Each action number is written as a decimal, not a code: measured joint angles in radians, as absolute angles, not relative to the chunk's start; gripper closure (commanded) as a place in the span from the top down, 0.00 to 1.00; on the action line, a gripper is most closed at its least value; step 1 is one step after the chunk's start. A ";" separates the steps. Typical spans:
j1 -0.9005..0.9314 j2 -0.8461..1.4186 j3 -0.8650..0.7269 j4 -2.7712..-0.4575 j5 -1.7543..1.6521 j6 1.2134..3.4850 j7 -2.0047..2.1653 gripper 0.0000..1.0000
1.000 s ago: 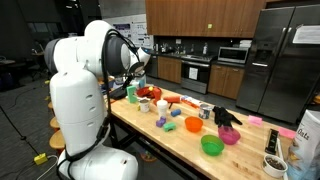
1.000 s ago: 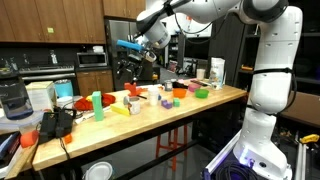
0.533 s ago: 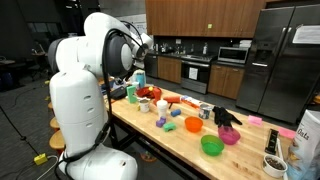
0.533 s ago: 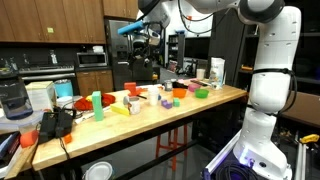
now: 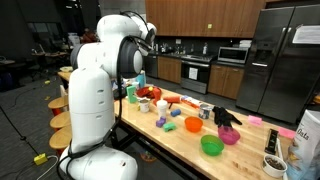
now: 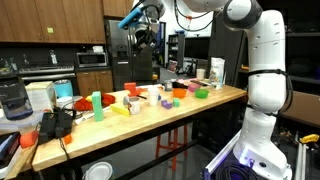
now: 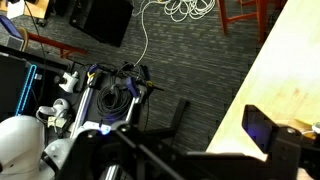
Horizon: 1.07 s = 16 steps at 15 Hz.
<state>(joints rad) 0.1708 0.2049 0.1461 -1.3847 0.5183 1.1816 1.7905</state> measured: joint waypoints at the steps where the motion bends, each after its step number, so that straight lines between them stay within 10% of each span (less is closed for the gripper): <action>1: 0.168 0.215 0.145 -1.367 0.518 1.168 1.790 1.00; 16: 0.164 0.259 0.072 -1.396 0.511 1.441 2.283 1.00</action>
